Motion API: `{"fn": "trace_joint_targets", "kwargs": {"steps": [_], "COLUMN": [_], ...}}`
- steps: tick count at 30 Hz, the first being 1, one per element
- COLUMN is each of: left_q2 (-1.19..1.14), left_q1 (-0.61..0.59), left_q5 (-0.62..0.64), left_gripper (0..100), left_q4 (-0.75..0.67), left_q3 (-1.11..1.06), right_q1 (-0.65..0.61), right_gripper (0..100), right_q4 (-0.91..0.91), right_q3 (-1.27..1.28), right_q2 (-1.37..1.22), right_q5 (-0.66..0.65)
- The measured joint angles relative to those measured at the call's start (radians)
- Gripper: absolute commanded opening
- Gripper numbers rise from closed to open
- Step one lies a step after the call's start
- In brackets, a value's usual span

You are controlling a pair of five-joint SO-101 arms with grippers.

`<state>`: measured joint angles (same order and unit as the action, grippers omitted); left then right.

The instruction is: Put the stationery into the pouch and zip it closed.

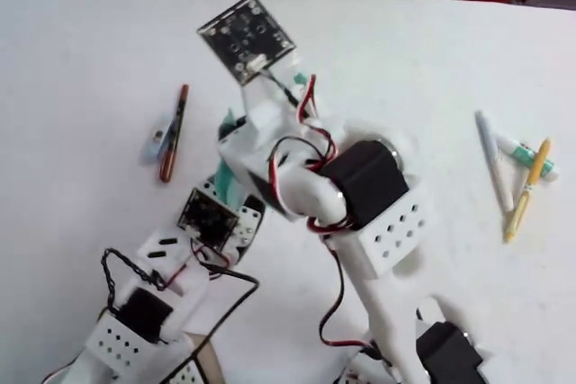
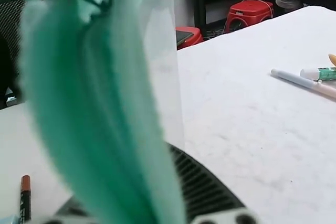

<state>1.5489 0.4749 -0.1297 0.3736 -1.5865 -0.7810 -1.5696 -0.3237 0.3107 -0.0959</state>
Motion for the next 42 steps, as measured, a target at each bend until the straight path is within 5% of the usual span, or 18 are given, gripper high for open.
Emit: {"fn": "trace_joint_targets", "kwargs": {"steps": [25, 31, 42], "left_q2": [0.009, 0.0, -0.002], "left_q1": [0.0, 0.0, 0.002], "left_q5": [0.0, 0.0, 0.0], "left_gripper": [2, 2, 2], "left_q4": [-0.002, 0.0, 0.0], "left_q3": [0.009, 0.009, 0.009], "right_q1": [-0.04, -0.048, 0.319], "right_gripper": [2.6, 18.9, 20.2], "right_q4": [-0.005, -0.005, 0.069], "right_q3": [-0.002, -0.002, -0.015], "right_q2": [0.072, 0.074, 0.08], "right_q5": [-0.025, -0.028, 0.046]}}
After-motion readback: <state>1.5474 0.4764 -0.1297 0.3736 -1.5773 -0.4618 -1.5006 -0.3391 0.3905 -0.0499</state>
